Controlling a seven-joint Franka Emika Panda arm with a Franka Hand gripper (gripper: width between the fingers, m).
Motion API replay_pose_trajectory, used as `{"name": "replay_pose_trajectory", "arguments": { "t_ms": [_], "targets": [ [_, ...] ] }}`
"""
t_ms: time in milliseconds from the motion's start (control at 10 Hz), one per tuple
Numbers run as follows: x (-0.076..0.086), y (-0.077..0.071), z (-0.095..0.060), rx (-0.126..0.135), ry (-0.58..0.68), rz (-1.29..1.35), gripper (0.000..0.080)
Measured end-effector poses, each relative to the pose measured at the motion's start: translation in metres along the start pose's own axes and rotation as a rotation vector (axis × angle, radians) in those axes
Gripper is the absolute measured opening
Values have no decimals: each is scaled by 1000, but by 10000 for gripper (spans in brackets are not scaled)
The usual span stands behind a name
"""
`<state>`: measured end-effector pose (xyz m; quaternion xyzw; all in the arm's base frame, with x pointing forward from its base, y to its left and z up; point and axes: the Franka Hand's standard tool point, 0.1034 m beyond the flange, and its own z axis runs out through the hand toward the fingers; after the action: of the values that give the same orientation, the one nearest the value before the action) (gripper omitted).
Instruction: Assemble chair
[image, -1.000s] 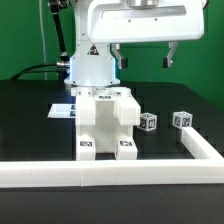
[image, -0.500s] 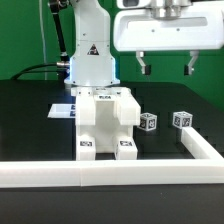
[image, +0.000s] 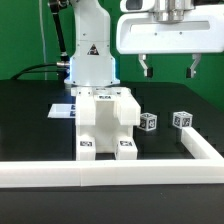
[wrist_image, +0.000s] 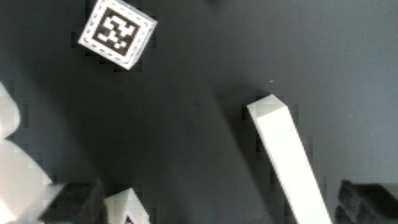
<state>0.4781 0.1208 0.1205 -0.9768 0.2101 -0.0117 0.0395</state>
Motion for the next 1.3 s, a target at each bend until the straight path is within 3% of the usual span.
{"name": "replay_pose_trajectory", "arguments": {
  "t_ms": [200,400,700,1000,1300],
  "targets": [
    [-9,-7,8,23,-68,92,649],
    [-14,-9,20,11,-66,110,649],
    [-14,-9,22,10,-62,115,649],
    [-37,-20,43,-9,-57,89,649],
    [-45,-25,58,-18,-44,83,649]
  ]
}}
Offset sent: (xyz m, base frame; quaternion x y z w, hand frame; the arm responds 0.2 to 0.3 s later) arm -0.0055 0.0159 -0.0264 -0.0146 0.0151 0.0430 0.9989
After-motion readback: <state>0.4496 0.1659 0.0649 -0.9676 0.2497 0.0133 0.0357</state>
